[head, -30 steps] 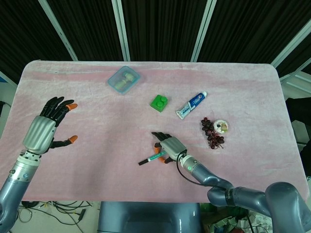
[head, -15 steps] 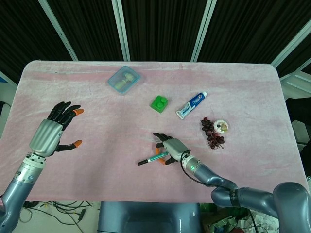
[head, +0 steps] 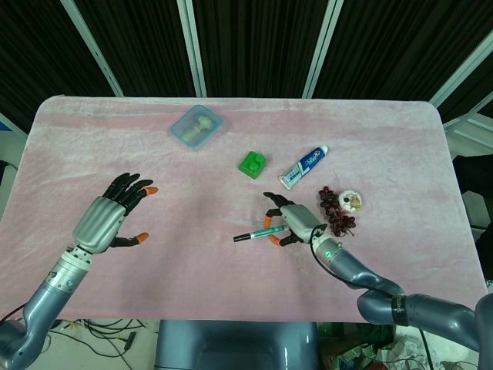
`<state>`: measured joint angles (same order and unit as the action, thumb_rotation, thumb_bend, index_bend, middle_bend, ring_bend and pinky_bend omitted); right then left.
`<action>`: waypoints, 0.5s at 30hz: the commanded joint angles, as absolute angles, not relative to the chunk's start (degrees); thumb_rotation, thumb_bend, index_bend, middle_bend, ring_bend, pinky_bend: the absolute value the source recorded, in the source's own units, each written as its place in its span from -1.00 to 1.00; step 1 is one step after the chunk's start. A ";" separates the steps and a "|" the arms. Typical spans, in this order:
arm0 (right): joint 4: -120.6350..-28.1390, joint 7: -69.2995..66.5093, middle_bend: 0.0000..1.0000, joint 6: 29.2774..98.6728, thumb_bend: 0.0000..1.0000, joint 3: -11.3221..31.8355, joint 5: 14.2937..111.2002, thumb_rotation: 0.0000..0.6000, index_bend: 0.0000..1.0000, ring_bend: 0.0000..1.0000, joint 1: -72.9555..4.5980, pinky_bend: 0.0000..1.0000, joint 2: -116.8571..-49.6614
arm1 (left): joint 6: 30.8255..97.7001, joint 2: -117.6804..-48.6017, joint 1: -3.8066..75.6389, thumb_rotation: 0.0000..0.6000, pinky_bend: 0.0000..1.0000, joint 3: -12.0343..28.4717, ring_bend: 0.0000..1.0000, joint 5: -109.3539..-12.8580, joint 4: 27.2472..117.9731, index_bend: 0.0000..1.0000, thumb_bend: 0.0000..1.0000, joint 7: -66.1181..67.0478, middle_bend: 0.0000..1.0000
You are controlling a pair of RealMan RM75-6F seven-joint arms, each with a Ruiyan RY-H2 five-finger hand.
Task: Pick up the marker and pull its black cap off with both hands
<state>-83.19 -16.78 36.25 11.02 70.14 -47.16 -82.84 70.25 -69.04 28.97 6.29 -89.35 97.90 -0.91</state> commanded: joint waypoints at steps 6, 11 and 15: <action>-89.65 -13.13 -1.00 36.75 -0.34 13.24 60.97 1.00 0.56 -1.00 -46.53 -0.70 -75.86 | 66.89 -73.09 30.88 1.00 -0.95 5.12 -1.00 -89.66 95.44 -0.61 -0.67 -0.71 -0.74; -92.23 -10.60 -1.00 37.19 -0.32 14.32 55.14 1.00 0.58 -1.00 -47.70 -0.70 -74.31 | 65.40 -77.51 32.27 1.00 -0.95 5.21 -1.00 -89.39 92.81 -0.57 -0.67 -0.97 -0.74; -94.15 -9.16 -1.00 37.26 -0.31 14.51 52.16 1.00 0.58 -1.00 -48.73 -0.70 -74.40 | 66.10 -81.32 33.53 1.00 -0.95 5.94 -1.00 -90.72 89.58 -0.50 -0.67 -0.21 -0.74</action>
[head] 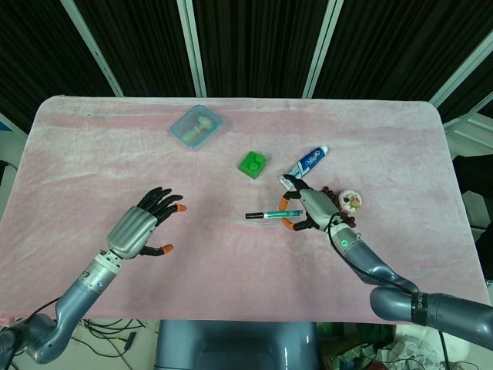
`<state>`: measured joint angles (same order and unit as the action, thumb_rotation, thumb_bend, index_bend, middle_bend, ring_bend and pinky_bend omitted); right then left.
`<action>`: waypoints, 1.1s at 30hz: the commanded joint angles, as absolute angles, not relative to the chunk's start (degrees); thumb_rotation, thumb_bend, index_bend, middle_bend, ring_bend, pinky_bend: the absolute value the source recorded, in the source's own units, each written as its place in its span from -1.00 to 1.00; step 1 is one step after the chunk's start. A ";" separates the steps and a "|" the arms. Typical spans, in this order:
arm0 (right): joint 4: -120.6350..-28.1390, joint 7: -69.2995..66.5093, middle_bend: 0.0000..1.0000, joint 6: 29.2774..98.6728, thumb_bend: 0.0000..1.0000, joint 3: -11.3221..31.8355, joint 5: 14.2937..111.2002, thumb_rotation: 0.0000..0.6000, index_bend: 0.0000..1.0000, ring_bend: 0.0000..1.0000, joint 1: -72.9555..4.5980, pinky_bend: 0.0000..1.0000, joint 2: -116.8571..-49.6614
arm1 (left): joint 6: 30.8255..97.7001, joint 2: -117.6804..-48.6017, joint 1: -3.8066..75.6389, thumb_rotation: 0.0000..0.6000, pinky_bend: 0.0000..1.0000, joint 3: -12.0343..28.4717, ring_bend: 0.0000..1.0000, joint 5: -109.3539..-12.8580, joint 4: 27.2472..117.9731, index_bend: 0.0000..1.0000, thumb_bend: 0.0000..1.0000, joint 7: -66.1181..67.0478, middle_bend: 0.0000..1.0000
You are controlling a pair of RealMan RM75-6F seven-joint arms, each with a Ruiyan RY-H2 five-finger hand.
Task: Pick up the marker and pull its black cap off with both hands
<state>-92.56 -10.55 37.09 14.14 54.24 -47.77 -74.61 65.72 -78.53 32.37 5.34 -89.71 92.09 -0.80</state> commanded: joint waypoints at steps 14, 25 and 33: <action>-94.40 -6.11 -1.00 39.25 -0.28 14.39 47.12 1.00 0.62 -1.00 -50.98 -0.70 -77.99 | 67.81 -89.13 36.39 1.00 -0.95 8.02 -1.00 -91.81 84.04 -0.35 -0.64 -0.70 -0.72; -93.56 -5.82 -1.00 39.20 -0.22 14.72 45.31 1.00 0.63 -1.00 -52.29 -0.70 -81.07 | 67.92 -92.44 37.64 1.00 -0.95 7.90 -1.00 -92.12 81.76 -0.27 -0.52 0.67 -0.71; -93.48 -5.77 -1.00 38.99 -0.20 14.53 44.76 1.00 0.65 -1.00 -52.67 -0.70 -82.54 | 67.51 -94.24 38.48 1.00 -0.94 8.14 -1.00 -91.24 80.31 -0.24 -0.46 0.02 -0.71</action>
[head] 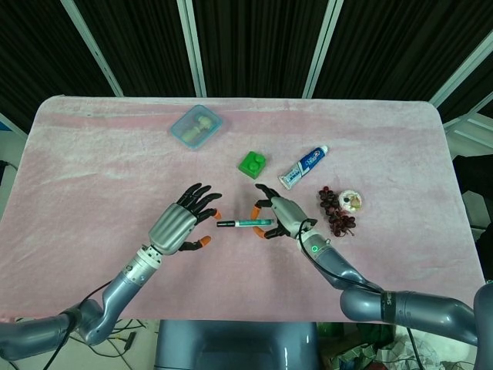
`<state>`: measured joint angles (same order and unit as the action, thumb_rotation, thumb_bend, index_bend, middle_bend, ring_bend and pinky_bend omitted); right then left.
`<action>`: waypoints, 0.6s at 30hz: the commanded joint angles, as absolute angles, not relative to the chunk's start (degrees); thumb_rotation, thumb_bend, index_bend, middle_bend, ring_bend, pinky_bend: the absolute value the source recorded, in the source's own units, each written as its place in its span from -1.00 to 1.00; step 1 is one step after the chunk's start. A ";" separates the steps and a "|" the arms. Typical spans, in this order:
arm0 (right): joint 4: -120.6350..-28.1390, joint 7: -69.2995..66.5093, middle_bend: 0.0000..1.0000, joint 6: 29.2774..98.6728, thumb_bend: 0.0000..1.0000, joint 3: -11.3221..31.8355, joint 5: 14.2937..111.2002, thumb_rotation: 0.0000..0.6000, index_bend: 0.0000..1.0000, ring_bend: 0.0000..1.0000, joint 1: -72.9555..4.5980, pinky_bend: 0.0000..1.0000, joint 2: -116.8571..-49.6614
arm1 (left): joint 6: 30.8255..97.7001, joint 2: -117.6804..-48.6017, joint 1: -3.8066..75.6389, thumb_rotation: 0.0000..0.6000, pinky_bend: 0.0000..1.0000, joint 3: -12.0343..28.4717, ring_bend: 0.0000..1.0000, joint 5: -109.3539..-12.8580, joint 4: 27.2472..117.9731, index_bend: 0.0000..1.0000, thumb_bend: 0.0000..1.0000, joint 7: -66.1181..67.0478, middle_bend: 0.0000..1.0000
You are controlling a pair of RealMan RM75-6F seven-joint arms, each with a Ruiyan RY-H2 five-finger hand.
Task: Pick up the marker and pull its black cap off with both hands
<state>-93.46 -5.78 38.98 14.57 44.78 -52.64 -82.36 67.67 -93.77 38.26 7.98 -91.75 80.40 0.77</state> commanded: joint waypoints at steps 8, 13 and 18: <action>-93.73 -5.76 -1.00 39.37 -0.19 14.45 44.75 1.00 0.65 -1.00 -52.39 -0.70 -82.40 | 67.06 -93.95 38.69 1.00 -0.94 7.83 -1.00 -90.59 80.10 -0.25 -0.46 -0.73 -0.71; -94.47 -6.64 -1.00 39.08 -0.18 14.74 45.13 1.00 0.65 -1.00 -51.96 -0.70 -82.03 | 65.94 -93.55 38.97 1.00 -0.94 7.91 -1.00 -89.39 80.45 -0.23 -0.46 -1.97 -0.71; -94.89 -7.56 -1.00 38.66 -0.17 14.96 46.23 1.00 0.65 -1.00 -51.58 -0.70 -81.96 | 65.28 -93.57 39.31 1.00 -0.94 7.93 -1.00 -88.82 80.48 -0.20 -0.46 -2.66 -0.71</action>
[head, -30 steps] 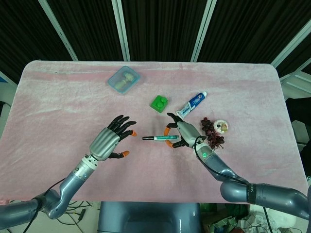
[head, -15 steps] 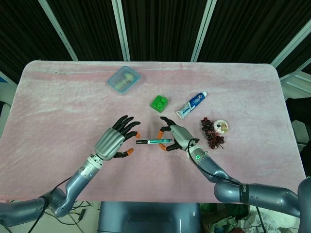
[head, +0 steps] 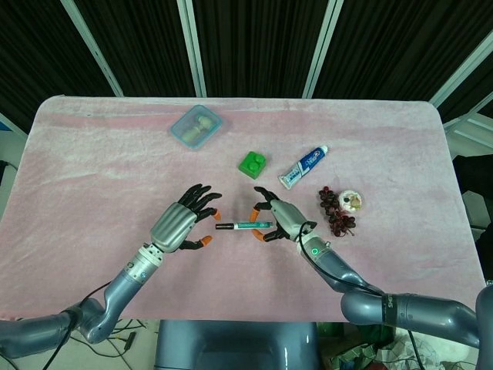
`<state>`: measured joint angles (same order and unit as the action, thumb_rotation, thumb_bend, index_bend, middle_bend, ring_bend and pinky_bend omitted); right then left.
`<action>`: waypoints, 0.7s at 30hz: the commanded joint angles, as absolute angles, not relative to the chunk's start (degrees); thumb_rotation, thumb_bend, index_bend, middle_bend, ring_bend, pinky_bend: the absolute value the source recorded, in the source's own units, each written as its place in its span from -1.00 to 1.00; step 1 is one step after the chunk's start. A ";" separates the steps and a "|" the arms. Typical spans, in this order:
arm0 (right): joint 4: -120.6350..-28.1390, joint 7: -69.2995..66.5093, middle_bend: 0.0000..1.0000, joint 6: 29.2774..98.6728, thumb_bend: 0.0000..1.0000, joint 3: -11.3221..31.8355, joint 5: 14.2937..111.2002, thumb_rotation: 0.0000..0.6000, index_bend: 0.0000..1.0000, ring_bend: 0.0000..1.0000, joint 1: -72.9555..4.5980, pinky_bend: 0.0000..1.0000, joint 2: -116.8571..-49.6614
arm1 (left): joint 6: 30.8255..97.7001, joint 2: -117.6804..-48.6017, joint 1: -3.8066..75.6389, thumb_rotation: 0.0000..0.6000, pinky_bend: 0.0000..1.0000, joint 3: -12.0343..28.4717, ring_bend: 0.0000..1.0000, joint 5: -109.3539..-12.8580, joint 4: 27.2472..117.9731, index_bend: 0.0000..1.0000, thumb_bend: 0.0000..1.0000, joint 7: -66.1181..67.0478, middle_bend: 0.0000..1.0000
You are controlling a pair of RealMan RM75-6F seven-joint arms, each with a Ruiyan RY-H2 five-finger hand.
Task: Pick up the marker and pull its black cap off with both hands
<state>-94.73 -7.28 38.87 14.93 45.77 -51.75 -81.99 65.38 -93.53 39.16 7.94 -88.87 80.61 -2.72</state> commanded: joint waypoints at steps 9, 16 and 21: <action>-94.90 -9.06 -1.00 38.67 -0.12 15.31 47.53 1.00 0.65 -1.00 -50.87 -0.70 -82.32 | 65.53 -94.13 39.64 1.00 -0.94 7.91 -1.00 -88.78 80.48 -0.18 -0.46 -3.86 -0.69; -94.67 -10.81 -1.00 39.15 -0.10 15.84 48.90 1.00 0.65 -1.00 -49.97 -0.70 -82.86 | 65.21 -94.29 40.00 1.00 -0.94 7.37 -1.00 -89.17 80.13 -0.16 -0.45 -5.87 -0.68; -94.55 -12.21 -1.00 39.15 -0.09 16.21 50.43 1.00 0.65 -1.00 -49.34 -0.70 -83.14 | 65.62 -94.69 40.18 1.00 -0.94 7.17 -1.00 -89.62 79.60 -0.14 -0.42 -7.81 -0.66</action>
